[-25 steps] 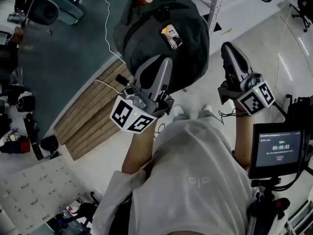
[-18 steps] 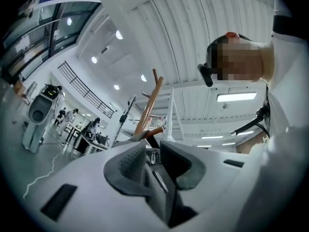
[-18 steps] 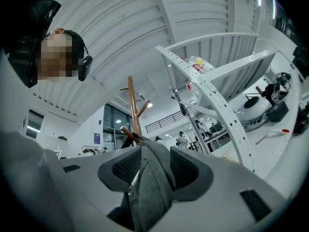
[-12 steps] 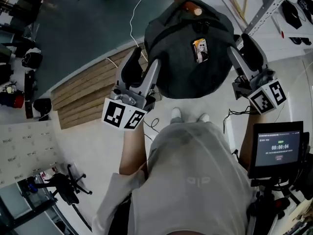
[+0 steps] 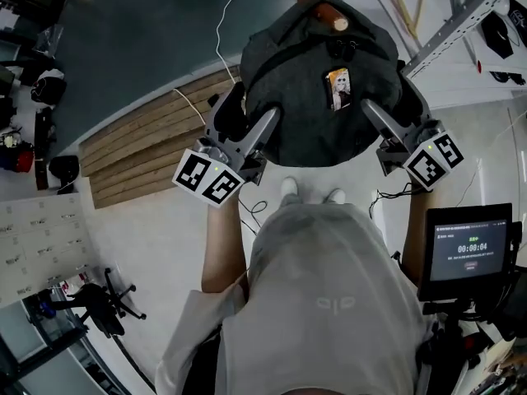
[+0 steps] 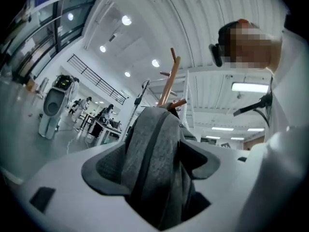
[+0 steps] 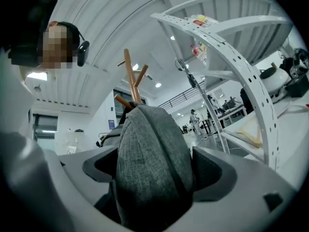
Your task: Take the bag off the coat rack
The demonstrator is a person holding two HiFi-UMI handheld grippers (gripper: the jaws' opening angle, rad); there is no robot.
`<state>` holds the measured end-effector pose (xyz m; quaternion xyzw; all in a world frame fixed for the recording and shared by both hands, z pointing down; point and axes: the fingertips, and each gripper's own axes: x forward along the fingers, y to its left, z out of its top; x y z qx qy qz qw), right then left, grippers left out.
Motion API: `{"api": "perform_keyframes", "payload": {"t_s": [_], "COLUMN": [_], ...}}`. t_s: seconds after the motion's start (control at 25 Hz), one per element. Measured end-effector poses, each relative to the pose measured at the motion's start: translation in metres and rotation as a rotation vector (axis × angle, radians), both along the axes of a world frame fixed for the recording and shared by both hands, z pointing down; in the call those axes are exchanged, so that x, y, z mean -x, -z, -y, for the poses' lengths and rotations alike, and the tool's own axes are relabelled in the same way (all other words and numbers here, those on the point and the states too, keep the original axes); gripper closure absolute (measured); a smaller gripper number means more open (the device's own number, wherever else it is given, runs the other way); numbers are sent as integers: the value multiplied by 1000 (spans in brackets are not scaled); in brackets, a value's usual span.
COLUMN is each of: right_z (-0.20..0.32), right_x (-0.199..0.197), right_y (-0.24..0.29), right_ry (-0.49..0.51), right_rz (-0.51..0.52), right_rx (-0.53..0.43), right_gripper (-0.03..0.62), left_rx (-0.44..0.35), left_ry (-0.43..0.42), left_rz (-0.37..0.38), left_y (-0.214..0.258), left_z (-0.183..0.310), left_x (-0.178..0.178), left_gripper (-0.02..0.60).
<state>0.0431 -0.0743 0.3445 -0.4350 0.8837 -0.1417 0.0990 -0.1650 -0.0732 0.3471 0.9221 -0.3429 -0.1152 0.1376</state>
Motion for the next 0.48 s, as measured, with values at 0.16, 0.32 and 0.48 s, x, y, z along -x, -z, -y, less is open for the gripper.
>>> {"api": "perform_keyframes", "payload": {"t_s": [0.16, 0.32, 0.48], "right_z": [0, 0, 0], "right_x": [-3, -4, -9], "right_y": [-1, -5, -9], "right_ry": [-44, -82, -114], "right_rz": [37, 31, 35], "right_rx": [-28, -18, 4], "right_gripper": [152, 157, 238], "left_rx": [-26, -43, -41], "left_ry": [0, 26, 32], "left_rz": [-94, -100, -99], "left_y": [-1, -2, -3], "left_z": [-3, -3, -3], "left_x": [-1, 1, -1], "left_gripper": [244, 245, 278]}}
